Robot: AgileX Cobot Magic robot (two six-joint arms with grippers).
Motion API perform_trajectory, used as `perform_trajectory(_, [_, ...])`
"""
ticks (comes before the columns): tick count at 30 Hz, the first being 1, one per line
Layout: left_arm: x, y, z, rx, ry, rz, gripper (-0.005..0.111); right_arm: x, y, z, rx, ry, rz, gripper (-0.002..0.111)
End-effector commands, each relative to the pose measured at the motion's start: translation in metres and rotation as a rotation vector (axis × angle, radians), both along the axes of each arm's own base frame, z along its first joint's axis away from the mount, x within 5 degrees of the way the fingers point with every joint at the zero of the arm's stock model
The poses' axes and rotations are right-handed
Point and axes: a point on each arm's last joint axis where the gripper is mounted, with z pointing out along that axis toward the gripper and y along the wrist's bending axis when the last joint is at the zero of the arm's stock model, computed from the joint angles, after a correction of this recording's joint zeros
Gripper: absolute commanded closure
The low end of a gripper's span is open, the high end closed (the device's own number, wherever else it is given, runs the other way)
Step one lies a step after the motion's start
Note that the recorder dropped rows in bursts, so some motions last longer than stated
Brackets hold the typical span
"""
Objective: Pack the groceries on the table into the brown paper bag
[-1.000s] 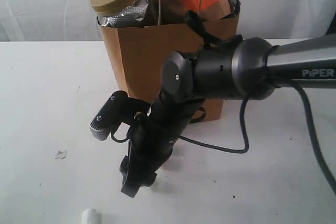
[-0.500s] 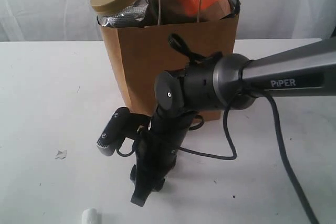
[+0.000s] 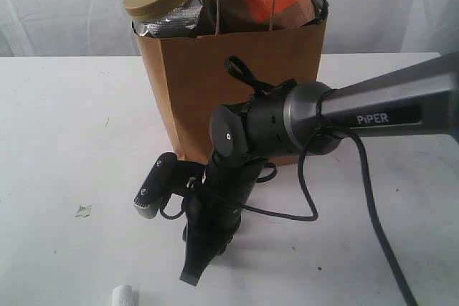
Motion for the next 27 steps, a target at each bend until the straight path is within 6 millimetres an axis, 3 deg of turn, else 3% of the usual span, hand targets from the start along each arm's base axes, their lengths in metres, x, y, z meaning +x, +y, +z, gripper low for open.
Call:
perform_trajectory(1, [0.000, 0.000, 0.000, -0.002, -0.005, 0.000, 0.107, -0.004, 0.000, 0.009, 0.002, 0.003, 0.013, 0.094])
perform_trajectory(9, [0.000, 0.000, 0.000, -0.002, -0.005, 0.000, 0.107, -0.009, -0.008, 0.046, 0.022, -0.028, -0.039, 0.100])
perform_trajectory(14, [0.000, 0.000, 0.000, -0.002, -0.005, 0.000, 0.107, -0.015, -0.027, 0.068, -0.021, 0.043, -0.060, 0.106])
perform_trajectory(18, [0.000, 0.000, 0.000, -0.002, -0.005, 0.000, 0.107, -0.004, -0.058, 0.094, -0.003, 0.061, -0.174, 0.108])
perform_trajectory(23, [0.000, 0.000, 0.000, -0.002, -0.005, 0.000, 0.107, 0.015, -0.115, 0.126, 0.057, 0.078, -0.338, 0.108])
perform_trajectory(27, [0.000, 0.000, 0.000, -0.002, -0.005, 0.000, 0.107, 0.023, -0.164, 0.162, 0.169, -0.012, -0.501, 0.108])
